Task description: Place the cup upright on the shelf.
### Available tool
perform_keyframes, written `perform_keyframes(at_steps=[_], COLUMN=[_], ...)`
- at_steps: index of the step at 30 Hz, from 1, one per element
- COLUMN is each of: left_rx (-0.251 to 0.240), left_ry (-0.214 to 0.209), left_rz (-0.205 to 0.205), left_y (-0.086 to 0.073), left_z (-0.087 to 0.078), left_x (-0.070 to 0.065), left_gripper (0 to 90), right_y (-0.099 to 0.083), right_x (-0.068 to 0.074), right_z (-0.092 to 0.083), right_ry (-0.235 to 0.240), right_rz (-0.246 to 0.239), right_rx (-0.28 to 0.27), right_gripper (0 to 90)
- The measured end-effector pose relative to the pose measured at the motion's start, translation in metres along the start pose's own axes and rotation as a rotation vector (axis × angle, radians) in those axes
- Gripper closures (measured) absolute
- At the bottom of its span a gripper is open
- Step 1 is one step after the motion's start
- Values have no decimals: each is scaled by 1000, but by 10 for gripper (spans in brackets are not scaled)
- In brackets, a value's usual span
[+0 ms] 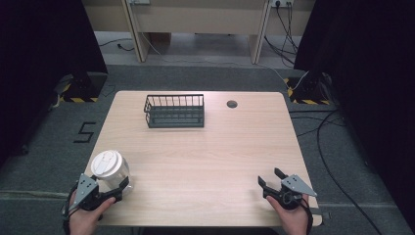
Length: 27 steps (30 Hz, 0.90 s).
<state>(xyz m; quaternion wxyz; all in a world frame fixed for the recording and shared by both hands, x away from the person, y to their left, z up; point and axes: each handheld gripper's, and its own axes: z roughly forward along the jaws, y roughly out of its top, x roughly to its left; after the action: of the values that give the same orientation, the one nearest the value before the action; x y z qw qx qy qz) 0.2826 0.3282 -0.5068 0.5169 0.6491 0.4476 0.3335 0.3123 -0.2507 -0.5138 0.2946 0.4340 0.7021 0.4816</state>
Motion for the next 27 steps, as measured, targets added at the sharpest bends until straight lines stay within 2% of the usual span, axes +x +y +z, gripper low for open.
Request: perform_keyframes(at_steps=[5,11,22,27], left_rx=[-12,-3,27,28], left_ry=[-15,-41,-54,-55], left_rz=[1,11,38,21], left_y=[0,1,8,13], left_z=[0,2,6,10], left_x=[1,-2,-6,-11], left_gripper=[167,171,171,171], right_y=[0,0,0,0], right_x=[0,1,0,0], right_z=[0,0,0,0], right_ry=[0,0,1,1], right_rz=[-2,-8,-2,-1], right_rx=[3,1,3,3], right_gripper=[279,279,279,279])
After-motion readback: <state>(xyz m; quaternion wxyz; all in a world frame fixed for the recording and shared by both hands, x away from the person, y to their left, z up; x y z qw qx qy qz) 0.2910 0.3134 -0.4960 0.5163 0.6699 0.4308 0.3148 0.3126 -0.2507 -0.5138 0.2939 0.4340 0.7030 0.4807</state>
